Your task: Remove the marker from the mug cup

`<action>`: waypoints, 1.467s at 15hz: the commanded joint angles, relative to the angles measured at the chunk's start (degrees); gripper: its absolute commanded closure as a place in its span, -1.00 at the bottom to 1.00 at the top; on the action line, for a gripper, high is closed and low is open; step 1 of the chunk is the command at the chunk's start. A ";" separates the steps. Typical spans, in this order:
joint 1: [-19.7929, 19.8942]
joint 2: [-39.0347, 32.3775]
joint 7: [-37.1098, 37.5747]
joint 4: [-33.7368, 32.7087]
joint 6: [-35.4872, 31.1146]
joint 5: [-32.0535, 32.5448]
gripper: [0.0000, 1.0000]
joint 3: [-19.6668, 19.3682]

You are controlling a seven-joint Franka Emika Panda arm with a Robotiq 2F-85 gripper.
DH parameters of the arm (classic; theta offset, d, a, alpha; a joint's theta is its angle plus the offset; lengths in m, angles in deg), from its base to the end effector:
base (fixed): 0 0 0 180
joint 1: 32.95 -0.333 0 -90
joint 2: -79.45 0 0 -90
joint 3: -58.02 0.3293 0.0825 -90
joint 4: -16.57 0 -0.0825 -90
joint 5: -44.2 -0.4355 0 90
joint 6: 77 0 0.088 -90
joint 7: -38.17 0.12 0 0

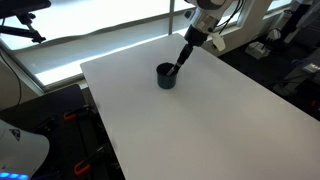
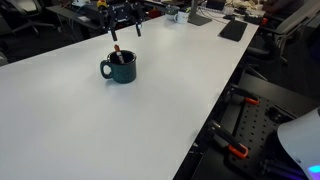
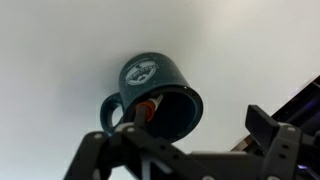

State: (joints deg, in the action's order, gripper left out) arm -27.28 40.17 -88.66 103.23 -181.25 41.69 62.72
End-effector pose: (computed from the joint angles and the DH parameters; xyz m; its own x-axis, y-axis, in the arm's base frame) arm 0.7110 -0.0143 0.2045 -0.5084 0.8106 0.2906 0.7804 0.5764 -0.2425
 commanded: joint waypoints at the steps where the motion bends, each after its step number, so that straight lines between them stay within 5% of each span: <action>1: -0.54 0.55 0.16 -1.89 -0.09 1.61 -1.00 0.06; 22: 0.19 -5.02 -6.71 -6.99 8.20 0.73 -1.00 1.47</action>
State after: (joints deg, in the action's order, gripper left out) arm -27.33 36.01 -93.46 98.83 -175.48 41.86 63.70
